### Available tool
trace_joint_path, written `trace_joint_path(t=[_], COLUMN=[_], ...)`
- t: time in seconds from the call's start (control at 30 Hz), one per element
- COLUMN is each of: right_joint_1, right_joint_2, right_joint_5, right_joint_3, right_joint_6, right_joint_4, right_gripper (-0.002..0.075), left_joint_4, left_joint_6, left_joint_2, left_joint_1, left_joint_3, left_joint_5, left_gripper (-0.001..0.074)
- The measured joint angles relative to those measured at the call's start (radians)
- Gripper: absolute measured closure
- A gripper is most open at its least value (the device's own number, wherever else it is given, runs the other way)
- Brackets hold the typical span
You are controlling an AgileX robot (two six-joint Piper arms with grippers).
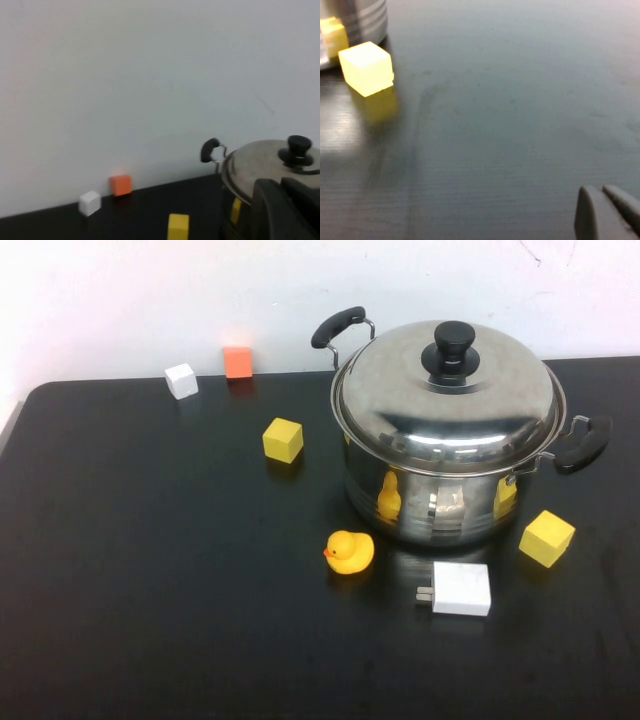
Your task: Cover the pot
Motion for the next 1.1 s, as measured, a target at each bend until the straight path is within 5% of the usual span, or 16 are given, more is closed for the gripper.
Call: trace_joint_path(t=[0.2,0.47,0.77,1.1], right_joint_1=[0.000,0.000,0.000,0.000], right_joint_2=[0.000,0.000,0.000,0.000], right_joint_5=[0.000,0.000,0.000,0.000], right_joint_3=[0.000,0.000,0.000,0.000], right_joint_6=[0.000,0.000,0.000,0.000], right_joint_4=[0.000,0.000,0.000,0.000], right_gripper=[0.0728,0.0728,0.0728,0.0728], left_joint_4=[0.383,0.494,0.504,0.523], left_joint_6=[-0.370,-0.695,-0.859,-0.878], left_joint_2=[-0.165,-0.291,-0.493,-0.587], left_joint_1=[0.030,0.267,0.549,0.587], left_joint_3=[0.292,0.411,0.529,0.641], left_joint_5=[-0.306,-0.477,-0.514,-0.523], left_gripper=[0.0736,0.0736,0.0736,0.0736])
